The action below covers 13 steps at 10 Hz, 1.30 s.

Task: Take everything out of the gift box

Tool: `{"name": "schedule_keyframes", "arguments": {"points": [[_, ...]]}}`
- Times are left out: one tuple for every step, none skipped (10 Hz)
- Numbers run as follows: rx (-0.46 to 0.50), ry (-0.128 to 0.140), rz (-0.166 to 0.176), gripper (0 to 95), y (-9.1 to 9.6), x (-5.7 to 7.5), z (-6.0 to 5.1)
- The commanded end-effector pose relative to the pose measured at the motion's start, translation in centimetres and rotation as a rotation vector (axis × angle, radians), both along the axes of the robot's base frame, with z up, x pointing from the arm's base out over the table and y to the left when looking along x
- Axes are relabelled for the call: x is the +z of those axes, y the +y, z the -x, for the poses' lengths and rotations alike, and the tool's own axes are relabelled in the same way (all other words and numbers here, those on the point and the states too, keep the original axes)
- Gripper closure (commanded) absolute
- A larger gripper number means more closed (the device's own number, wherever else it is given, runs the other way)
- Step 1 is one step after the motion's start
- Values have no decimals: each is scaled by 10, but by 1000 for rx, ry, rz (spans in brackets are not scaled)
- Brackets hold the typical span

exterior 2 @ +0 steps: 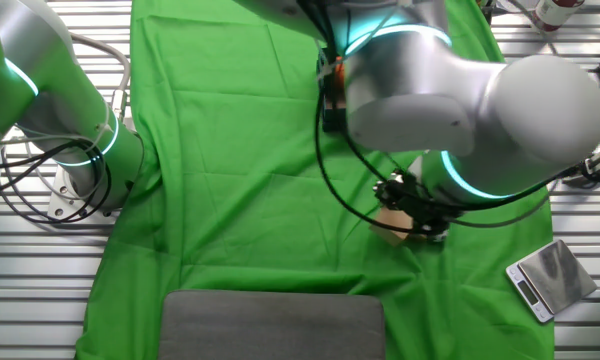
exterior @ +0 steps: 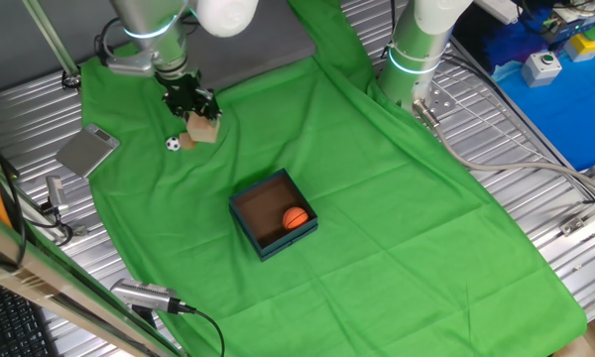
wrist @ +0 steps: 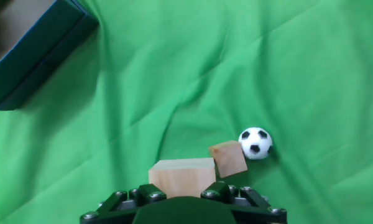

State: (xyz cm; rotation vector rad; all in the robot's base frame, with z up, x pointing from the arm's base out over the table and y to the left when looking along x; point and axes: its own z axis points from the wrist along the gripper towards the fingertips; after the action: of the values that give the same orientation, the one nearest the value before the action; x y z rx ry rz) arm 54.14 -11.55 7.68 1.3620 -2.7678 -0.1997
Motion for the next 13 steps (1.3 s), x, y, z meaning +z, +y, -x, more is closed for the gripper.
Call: {"name": "schedule_keyframes", "arguments": {"points": [[-2,-6,-1,950,0,-1,-3],[-2,-10,-3,950,0,-3,-3],[-1,-12,-1,950,0,-3,-3],[-4,-13,2,950,0,-4,-4],[9,-18,-2,380,0,-4,-4],[18,-24,-3,190,0,-4,-4],[25,-30,-3,190,1,-4,-4],[29,-35,-3,190,1,-4,-4],[28,-40,-3,380,1,-4,-4],[24,-38,-4,380,1,-3,-4],[17,-30,1,380,1,-1,-4],[-3,-25,6,380,3,6,-5],[-21,-18,12,570,10,18,-8]]}}
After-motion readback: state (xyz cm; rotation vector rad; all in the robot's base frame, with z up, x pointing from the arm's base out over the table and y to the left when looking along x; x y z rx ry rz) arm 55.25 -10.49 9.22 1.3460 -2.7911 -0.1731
